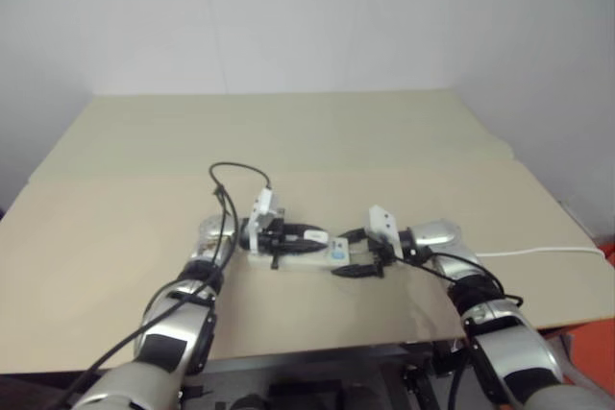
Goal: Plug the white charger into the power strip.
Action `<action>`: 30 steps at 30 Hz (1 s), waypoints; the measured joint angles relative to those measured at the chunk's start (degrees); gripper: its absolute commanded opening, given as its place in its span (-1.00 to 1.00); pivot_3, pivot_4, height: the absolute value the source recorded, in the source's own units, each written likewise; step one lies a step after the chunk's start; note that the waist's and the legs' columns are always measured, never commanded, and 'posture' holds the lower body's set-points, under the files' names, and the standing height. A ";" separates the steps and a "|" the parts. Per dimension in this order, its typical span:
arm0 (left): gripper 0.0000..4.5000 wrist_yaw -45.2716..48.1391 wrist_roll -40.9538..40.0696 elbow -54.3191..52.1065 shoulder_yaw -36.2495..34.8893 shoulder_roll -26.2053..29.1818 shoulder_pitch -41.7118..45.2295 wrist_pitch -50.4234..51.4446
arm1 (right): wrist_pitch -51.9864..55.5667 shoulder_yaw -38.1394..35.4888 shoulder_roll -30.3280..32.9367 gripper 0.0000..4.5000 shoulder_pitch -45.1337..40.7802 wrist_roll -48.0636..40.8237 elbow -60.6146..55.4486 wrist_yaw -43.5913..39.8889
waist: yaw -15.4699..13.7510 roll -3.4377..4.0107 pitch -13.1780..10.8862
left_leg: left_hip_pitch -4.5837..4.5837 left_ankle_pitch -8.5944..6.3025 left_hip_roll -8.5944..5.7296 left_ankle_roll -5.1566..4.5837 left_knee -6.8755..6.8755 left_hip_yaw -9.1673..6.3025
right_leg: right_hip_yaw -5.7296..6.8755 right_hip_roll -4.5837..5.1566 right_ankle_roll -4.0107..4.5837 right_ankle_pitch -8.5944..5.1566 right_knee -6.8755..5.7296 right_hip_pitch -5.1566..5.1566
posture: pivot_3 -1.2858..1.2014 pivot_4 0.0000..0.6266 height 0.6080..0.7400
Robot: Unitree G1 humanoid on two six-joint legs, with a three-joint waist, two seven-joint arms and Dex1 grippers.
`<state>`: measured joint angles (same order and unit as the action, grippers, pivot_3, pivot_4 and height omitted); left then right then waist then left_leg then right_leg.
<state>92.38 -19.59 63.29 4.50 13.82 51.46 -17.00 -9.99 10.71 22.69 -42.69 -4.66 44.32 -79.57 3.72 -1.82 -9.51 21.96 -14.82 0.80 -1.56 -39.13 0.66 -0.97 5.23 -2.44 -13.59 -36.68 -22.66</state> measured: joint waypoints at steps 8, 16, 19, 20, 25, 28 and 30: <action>0.18 -0.03 1.60 0.94 -1.23 0.86 -0.01 -1.89 | -0.01 -0.03 0.12 0.52 0.64 -0.16 -0.75 0.09 | -0.01 0.11 0.07 | -0.03 0.00 -0.01 0.00 0.02 0.00 | 0.00 0.01 0.00 0.00 0.02 0.02 | 0.03 -0.52 1.00; 0.98 -0.03 1.36 0.25 -1.70 1.09 -0.63 -2.71 | -0.01 -0.03 0.23 0.52 0.78 -0.17 -0.98 0.09 | -0.12 0.17 0.11 | -0.02 0.00 -0.01 -0.01 0.04 0.01 | 0.00 0.01 0.00 0.00 0.02 0.02 | 0.03 -0.52 1.00; 0.98 -0.07 -1.23 -3.17 0.81 2.34 -2.20 -0.56 | -0.01 -0.02 0.11 0.52 0.79 -0.18 -1.05 0.04 | 0.00 0.17 0.11 | 0.00 0.00 0.01 -0.01 0.05 0.00 | -0.01 0.00 0.00 0.00 0.01 0.00 | 0.03 -0.52 1.00; 0.98 -0.07 -3.03 -5.82 3.07 3.92 -3.21 1.30 | -0.01 -0.01 0.06 0.52 0.76 -0.18 -1.13 -0.05 | 0.05 0.17 0.10 | 0.03 0.00 0.02 0.00 0.06 0.00 | -0.01 -0.01 0.00 0.00 0.00 -0.03 | 0.03 -0.52 1.00; 0.98 -0.05 -9.11 -16.25 7.48 13.38 -5.13 6.01 | 0.40 -0.01 0.09 0.52 1.01 -0.23 -1.97 -0.18 | 0.07 0.18 0.10 | 0.20 0.00 0.05 0.00 0.07 -0.01 | -0.03 -0.02 0.00 0.00 -0.06 -0.33 | 0.03 -0.52 1.00; 1.00 -0.06 -12.90 -20.27 6.51 17.80 -5.12 7.35 | 0.39 0.19 0.28 0.96 1.40 0.09 -2.17 -0.20 | -0.09 0.18 0.10 | 0.21 0.00 0.04 0.00 0.07 0.00 | -0.03 0.00 0.01 0.00 -0.04 -0.34 | 0.03 -0.52 1.00; 1.00 -0.05 -14.58 -20.87 5.63 20.99 -5.28 7.77 | -0.18 0.39 0.21 0.98 2.56 0.06 -2.61 -0.47 | -0.16 0.19 0.10 | 0.26 0.00 0.03 0.00 0.07 0.04 | -0.06 0.00 0.01 0.00 -0.04 -0.43 | 0.03 -0.52 1.00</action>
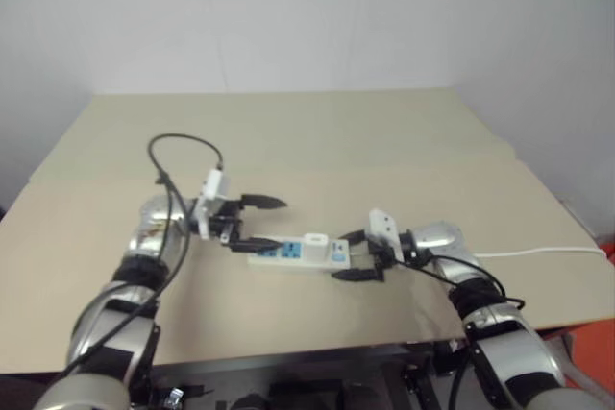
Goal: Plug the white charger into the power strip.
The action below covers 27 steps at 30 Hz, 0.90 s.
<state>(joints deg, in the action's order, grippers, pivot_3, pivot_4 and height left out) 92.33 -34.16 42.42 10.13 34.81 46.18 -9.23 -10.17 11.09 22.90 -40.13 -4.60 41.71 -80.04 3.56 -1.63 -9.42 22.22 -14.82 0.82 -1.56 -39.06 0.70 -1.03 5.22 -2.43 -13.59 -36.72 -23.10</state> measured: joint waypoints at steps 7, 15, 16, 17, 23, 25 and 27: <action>1.00 -0.01 -1.25 0.92 -3.85 7.93 -1.21 0.49 | -0.67 -0.51 1.14 0.98 1.70 -0.22 -2.71 0.30 | -0.71 0.03 -0.02 | 0.06 0.00 -0.01 0.00 0.00 0.02 | 0.03 0.01 0.01 -0.01 0.00 -0.04 | 0.03 -0.52 1.00; 1.00 -0.01 -4.15 -5.33 -9.30 19.22 -13.08 2.70 | 2.48 -3.08 15.87 0.98 7.62 -3.65 -14.95 -4.80 | -2.06 0.10 -0.27 | 0.90 0.01 0.00 0.01 -0.16 0.03 | 0.07 0.17 0.01 0.00 -0.05 -0.85 | 0.03 -0.52 1.00; 1.00 -0.01 -4.50 -6.49 -10.37 20.59 -14.33 3.37 | 3.12 -3.97 18.64 0.98 7.91 -4.53 -16.45 -5.75 | -2.31 0.10 -0.27 | 1.10 0.02 -0.01 0.02 -0.27 0.05 | 0.06 0.18 0.01 0.00 -0.05 -1.06 | 0.03 -0.52 1.00; 1.00 -0.01 -4.79 -7.66 -11.11 21.66 -15.50 3.80 | 3.52 -4.97 20.46 0.98 7.94 -5.31 -17.84 -6.20 | -2.47 0.10 -0.27 | 1.08 0.02 0.01 0.02 -0.27 0.07 | 0.06 0.16 0.01 0.00 -0.04 -1.07 | 0.03 -0.52 1.00; 1.00 0.00 -5.98 -11.28 -15.19 25.65 -21.14 4.66 | 4.12 -8.41 30.57 0.98 9.92 -7.49 -21.18 -7.75 | -2.77 0.13 -0.29 | 1.03 0.02 0.01 0.02 -0.27 0.26 | 0.05 0.11 0.06 -0.03 0.00 -1.09 | 0.03 -0.52 1.00; 1.00 0.00 -6.18 -12.11 -16.62 26.46 -22.93 4.83 | 4.37 -9.92 33.19 0.98 11.14 -8.22 -22.23 -8.13 | -2.77 0.14 -0.30 | 1.03 0.02 0.01 0.02 -0.27 0.33 | 0.02 0.12 0.06 -0.03 0.00 -1.10 | 0.03 -0.52 1.00; 1.00 0.00 -6.21 -12.91 -18.06 26.63 -24.40 5.01 | 4.58 -11.09 35.04 0.98 12.17 -9.24 -23.46 -8.19 | -2.77 0.14 -0.30 | 1.01 0.02 0.03 0.02 -0.27 0.36 | 0.02 0.12 0.06 -0.03 0.00 -1.09 | 0.03 -0.52 1.00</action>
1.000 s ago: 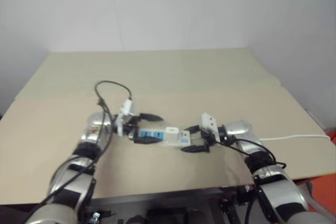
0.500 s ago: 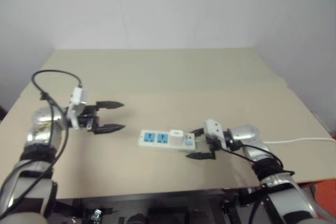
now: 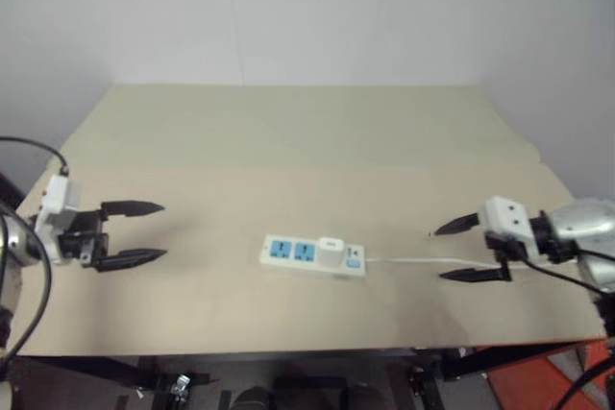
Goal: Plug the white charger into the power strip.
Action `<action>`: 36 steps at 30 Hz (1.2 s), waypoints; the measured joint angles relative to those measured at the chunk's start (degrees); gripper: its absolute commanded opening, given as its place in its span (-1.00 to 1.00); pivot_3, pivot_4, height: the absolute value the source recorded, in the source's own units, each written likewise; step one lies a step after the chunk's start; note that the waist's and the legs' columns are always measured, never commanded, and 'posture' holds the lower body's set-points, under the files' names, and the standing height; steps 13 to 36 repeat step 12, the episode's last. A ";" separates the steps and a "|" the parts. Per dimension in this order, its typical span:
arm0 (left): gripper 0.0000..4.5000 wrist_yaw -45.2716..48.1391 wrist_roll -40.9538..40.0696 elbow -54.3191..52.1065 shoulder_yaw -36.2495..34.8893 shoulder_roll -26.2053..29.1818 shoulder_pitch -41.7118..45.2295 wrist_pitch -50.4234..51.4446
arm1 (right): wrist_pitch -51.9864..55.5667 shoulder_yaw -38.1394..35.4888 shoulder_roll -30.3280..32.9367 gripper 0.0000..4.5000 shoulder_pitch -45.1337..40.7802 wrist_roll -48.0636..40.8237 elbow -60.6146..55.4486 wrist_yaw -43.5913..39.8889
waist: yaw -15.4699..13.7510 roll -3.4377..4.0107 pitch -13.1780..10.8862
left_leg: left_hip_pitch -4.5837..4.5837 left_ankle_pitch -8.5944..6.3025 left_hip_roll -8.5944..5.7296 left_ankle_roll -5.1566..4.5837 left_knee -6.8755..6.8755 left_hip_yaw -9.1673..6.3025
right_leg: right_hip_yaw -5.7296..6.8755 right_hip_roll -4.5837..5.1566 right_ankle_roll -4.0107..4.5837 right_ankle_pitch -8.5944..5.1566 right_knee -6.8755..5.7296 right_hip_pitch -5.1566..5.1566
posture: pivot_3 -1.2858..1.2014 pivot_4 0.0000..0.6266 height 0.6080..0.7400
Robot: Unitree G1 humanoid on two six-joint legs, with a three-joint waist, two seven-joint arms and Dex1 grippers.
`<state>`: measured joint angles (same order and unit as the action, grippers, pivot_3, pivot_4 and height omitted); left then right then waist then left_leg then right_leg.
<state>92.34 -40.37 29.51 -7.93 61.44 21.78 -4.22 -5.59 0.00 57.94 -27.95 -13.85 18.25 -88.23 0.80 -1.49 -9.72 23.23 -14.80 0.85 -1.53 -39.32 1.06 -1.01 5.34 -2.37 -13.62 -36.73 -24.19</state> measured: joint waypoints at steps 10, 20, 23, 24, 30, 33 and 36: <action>1.00 -0.88 2.40 -3.52 -4.59 -2.35 -1.59 1.07 | 2.96 -3.17 2.08 0.98 5.06 -2.51 -3.29 0.90 | -0.04 0.00 0.00 | -0.01 0.00 0.02 0.00 0.00 0.45 | -0.03 -0.01 0.00 0.00 -0.01 -0.01 | 0.03 -0.52 1.00; 1.00 -0.91 2.87 -3.98 -4.63 -2.93 -1.69 1.36 | 3.66 -3.60 2.31 0.98 5.91 -3.20 -4.59 1.11 | -0.05 0.00 0.00 | -0.01 0.00 0.03 0.00 0.00 0.46 | -0.02 -0.02 0.00 0.00 -0.01 0.00 | 0.03 -0.52 1.00; 1.00 -0.91 2.87 -3.98 -4.63 -2.93 -1.69 1.36 | 3.66 -3.60 2.31 0.98 5.91 -3.20 -4.59 1.11 | -0.05 0.00 0.00 | -0.01 0.00 0.03 0.00 0.00 0.46 | -0.02 -0.02 0.00 0.00 -0.01 0.00 | 0.03 -0.52 1.00; 1.00 -0.91 2.87 -3.98 -4.63 -2.93 -1.69 1.36 | 3.66 -3.60 2.31 0.98 5.91 -3.20 -4.59 1.11 | -0.05 0.00 0.00 | -0.01 0.00 0.03 0.00 0.00 0.46 | -0.02 -0.02 0.00 0.00 -0.01 0.00 | 0.03 -0.52 1.00; 1.00 -0.91 2.87 -3.98 -4.63 -2.93 -1.69 1.36 | 3.66 -3.60 2.31 0.98 5.91 -3.20 -4.59 1.11 | -0.05 0.00 0.00 | -0.01 0.00 0.03 0.00 0.00 0.46 | -0.02 -0.02 0.00 0.00 -0.01 0.00 | 0.03 -0.52 1.00; 1.00 -0.91 2.87 -3.98 -4.63 -2.93 -1.69 1.36 | 3.66 -3.60 2.31 0.98 5.91 -3.20 -4.59 1.11 | -0.05 0.00 0.00 | -0.01 0.00 0.03 0.00 0.00 0.46 | -0.02 -0.02 0.00 0.00 -0.01 0.00 | 0.03 -0.52 1.00; 1.00 -0.91 2.87 -3.98 -4.63 -2.93 -1.69 1.36 | 3.66 -3.60 2.31 0.98 5.91 -3.20 -4.59 1.11 | -0.05 0.00 0.00 | -0.01 0.00 0.03 0.00 0.00 0.46 | -0.02 -0.02 0.00 0.00 -0.01 0.00 | 0.03 -0.52 1.00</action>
